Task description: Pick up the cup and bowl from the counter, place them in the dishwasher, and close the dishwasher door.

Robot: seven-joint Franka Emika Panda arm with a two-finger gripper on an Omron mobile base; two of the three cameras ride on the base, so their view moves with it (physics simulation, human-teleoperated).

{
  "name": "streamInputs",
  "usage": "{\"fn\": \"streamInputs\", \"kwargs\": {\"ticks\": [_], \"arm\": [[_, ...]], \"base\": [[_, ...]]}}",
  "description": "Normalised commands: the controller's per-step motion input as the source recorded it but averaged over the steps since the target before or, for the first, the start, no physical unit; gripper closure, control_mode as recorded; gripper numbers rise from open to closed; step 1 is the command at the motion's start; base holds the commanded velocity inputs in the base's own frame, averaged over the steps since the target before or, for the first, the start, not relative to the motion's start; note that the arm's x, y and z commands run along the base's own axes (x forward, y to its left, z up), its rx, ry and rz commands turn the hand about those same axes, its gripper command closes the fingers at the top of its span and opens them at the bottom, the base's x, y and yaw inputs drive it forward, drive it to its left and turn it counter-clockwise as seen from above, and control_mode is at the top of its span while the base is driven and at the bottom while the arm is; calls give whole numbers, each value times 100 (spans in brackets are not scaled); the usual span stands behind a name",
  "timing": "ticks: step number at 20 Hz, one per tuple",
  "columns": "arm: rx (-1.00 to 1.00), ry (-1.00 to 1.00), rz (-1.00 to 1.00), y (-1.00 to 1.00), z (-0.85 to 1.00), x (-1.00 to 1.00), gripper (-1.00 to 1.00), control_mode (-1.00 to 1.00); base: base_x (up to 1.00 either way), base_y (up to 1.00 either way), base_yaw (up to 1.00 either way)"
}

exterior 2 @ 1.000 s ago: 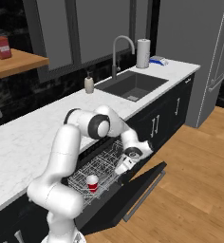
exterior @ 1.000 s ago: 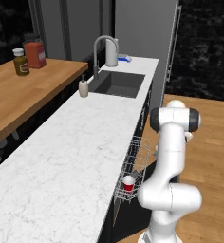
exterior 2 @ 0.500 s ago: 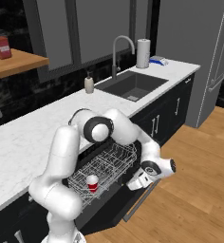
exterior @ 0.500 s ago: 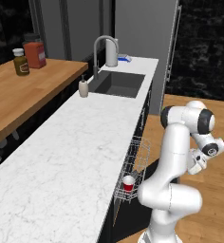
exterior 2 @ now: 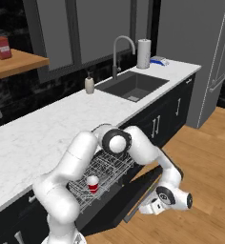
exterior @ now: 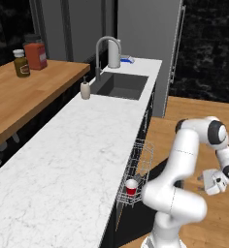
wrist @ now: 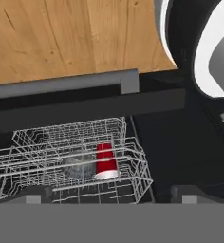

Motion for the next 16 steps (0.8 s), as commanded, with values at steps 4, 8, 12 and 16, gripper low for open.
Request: {"fn": "streamInputs", "kwargs": {"ticks": [4, 8, 12, 16], "arm": [[24, -11, -2, -4, -100, 9, -100, -100], [22, -10, 0, 0, -99, 15, -100, -100], [16, -9, 0, 0, -85, 29, -100, -100], [13, -4, 0, 5, -74, 48, -100, -100]], "base": [[0, 0, 0], [0, 0, 0], [0, 0, 0], [0, 0, 0]]}}
